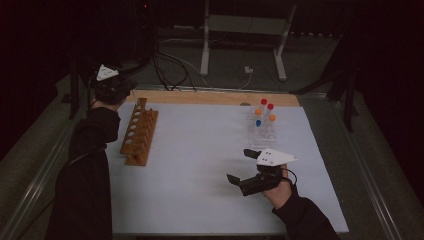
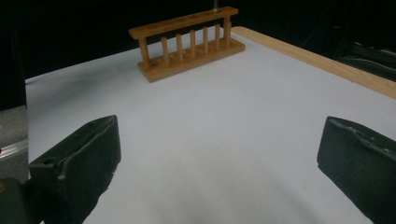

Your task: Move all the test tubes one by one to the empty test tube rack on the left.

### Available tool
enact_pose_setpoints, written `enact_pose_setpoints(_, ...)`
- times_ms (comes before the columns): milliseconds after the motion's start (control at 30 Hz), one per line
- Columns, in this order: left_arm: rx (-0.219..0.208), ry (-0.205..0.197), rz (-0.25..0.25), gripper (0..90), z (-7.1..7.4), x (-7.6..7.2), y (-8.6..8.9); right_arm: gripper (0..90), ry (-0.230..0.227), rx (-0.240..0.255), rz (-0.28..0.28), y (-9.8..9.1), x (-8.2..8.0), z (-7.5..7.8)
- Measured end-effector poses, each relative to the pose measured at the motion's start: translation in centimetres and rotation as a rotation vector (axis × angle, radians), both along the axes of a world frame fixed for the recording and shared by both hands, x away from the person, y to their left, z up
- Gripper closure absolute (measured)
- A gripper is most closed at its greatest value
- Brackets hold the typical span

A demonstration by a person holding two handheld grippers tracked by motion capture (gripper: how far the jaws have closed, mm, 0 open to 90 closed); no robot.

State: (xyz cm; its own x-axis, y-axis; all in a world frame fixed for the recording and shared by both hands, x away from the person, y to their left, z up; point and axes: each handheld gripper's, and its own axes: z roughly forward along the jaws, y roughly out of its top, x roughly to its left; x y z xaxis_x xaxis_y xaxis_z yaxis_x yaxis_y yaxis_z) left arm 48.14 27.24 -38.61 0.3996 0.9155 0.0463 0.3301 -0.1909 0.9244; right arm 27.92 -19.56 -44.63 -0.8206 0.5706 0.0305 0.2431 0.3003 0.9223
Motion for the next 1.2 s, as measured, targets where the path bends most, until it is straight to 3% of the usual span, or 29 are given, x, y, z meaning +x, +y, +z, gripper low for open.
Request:
enact_pose_setpoints(33,-0.014,0.004,-0.003,77.8,-0.2,0.1,0.0,0.0,0.003,0.0,0.002,0.0,0.0,0.0)
enact_pose_setpoints(600,-0.024,0.074,0.024,77.8,-4.2,0.9,-0.3,0.0,-0.01,0.006,0.019,-0.1,-0.1,0.0)
enact_pose_setpoints(900,-0.043,0.086,0.028,77.8,-5.7,0.9,-0.2,0.0,-0.044,0.0,0.044,0.0,-0.2,0.0)
enact_pose_setpoints(1200,-0.036,0.082,0.032,77.7,-6.1,0.7,-0.2,0.0,-0.034,0.002,0.05,-0.1,-0.1,0.0)
